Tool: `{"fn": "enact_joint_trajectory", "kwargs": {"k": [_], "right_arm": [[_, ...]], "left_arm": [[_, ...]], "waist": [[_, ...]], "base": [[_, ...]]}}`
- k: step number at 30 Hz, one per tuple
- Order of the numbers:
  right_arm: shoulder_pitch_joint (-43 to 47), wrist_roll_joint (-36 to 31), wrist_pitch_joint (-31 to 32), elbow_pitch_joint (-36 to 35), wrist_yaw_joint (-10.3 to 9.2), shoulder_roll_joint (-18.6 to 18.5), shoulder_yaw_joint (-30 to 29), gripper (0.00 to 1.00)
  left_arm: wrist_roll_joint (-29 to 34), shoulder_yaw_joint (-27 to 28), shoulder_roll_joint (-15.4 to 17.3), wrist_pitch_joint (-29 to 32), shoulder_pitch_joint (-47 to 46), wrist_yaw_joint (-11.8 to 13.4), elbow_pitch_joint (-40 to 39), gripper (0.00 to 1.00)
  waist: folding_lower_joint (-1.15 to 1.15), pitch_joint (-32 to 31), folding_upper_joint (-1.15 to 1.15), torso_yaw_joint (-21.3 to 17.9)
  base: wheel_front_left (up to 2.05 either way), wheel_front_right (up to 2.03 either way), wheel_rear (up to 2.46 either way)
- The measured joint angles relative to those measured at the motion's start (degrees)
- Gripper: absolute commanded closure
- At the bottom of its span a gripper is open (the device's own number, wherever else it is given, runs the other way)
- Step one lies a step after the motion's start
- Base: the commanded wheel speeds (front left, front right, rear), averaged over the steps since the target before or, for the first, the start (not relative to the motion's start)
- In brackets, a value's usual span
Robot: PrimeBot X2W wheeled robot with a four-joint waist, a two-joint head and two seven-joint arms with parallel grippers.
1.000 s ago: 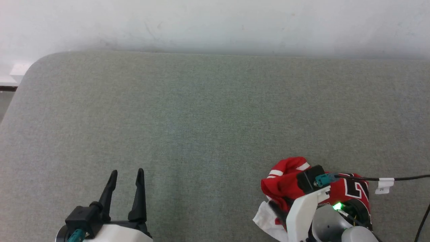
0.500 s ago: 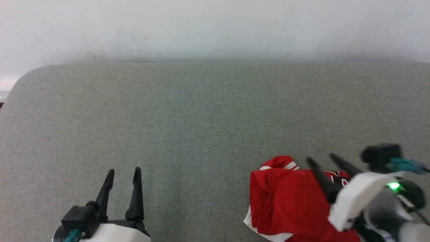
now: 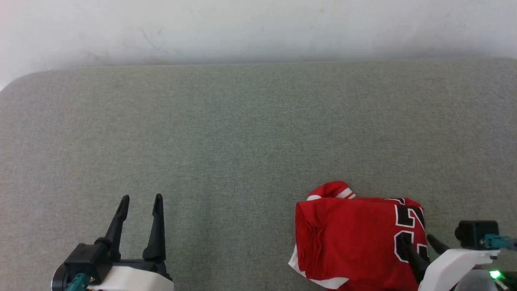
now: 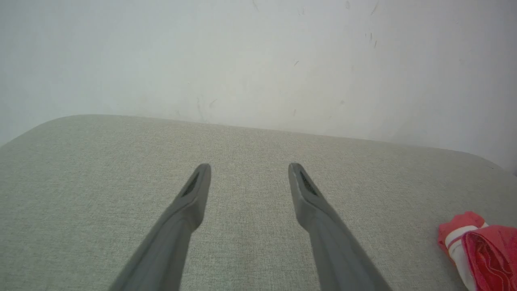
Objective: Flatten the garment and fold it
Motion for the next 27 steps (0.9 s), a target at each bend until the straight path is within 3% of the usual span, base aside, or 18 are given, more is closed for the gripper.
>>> {"fn": "enact_joint_trajectory", "kwargs": {"k": [11, 13, 21, 27], "right_arm": [[-3.42, -0.18, 0.34, 8.76, 0.0, 0.96, -0.99, 0.0], [-3.94, 1.02, 1.07, 9.09, 0.0, 0.93, -0.7, 1.0], [-4.91, 1.54, 1.53, 8.34, -0.01, -0.07, 2.37, 1.0], [-10.09, 0.26, 2.16, 6.84, 0.0, -4.98, 5.61, 1.0]], "left_arm": [[0.23, -0.4, 0.84, 1.38, -0.05, 0.0, -0.92, 0.0], [0.23, -0.62, 0.81, 1.4, -0.06, 0.0, -0.92, 0.0], [0.22, -0.55, 0.86, 1.37, -0.32, 0.09, -1.25, 0.0], [0.23, -0.01, 1.37, 1.29, -0.91, 0.36, -2.02, 0.0]], "waist": [[0.0, 0.25, 0.0, 1.58], [0.0, 0.31, 0.0, 1.7], [0.0, -0.3, 0.0, 0.98], [0.0, -0.71, 0.0, -0.92]], "base": [[0.0, 0.0, 0.0], [0.0, 0.0, 0.0], [0.0, 0.0, 0.0], [0.0, 0.0, 0.0]]}}
